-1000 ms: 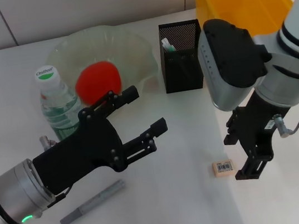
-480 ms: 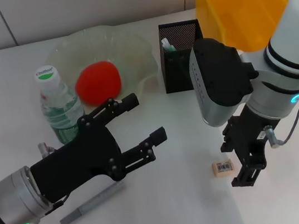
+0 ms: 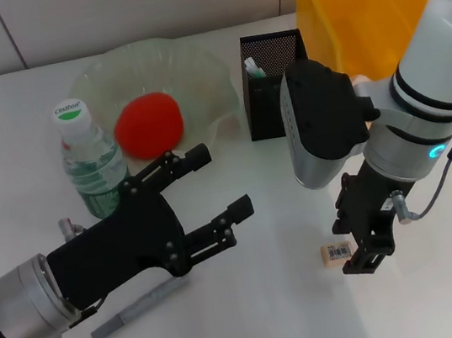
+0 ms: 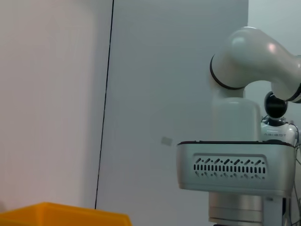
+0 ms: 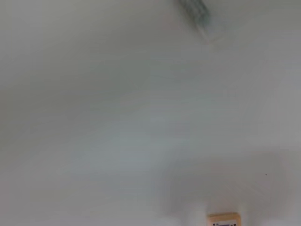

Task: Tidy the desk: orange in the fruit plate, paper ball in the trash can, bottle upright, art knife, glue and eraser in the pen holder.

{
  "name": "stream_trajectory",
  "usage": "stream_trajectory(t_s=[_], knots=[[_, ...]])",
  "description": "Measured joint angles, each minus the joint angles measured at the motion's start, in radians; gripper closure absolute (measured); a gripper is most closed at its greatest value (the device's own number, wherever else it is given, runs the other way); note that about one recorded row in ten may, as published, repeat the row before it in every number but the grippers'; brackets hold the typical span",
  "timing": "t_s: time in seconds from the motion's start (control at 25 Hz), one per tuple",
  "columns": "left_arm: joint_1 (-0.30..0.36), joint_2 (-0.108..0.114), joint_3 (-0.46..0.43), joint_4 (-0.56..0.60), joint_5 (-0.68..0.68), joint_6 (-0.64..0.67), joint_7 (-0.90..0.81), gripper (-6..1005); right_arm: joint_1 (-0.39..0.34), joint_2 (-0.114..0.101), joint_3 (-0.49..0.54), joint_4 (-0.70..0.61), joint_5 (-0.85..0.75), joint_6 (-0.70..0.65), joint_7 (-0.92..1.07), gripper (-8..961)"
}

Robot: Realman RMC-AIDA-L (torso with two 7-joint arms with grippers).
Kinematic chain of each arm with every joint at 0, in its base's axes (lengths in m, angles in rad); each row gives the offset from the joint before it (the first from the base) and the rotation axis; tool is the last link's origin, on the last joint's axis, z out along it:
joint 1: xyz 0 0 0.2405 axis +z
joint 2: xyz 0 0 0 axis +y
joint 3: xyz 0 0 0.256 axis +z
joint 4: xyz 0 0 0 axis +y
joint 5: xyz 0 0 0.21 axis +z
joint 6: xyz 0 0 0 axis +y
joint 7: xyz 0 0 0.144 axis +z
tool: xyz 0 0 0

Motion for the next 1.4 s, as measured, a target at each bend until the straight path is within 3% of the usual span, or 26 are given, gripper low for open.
stream_trajectory(t_s=[0.44,1.0,1.24,1.4], knots=[[0.002,0.0,0.006,0.0,0.002,0.005,0.0,198,-0.003,0.001,-0.044,0.002,-0.005,0.035,0.014,483],[0.002,0.0,0.008,0.0,0.001,0.026,0.0,198,-0.002,0.0,-0.077,0.027,-0.004,0.073,0.03,500],[0.002,0.0,0.008,0.0,0.001,0.028,0.0,198,-0.003,0.0,-0.078,0.027,-0.005,0.076,0.031,709],[0.003,0.0,0.008,0.0,0.001,0.03,0.0,198,-0.005,0.0,-0.078,0.027,-0.002,0.077,0.032,712]])
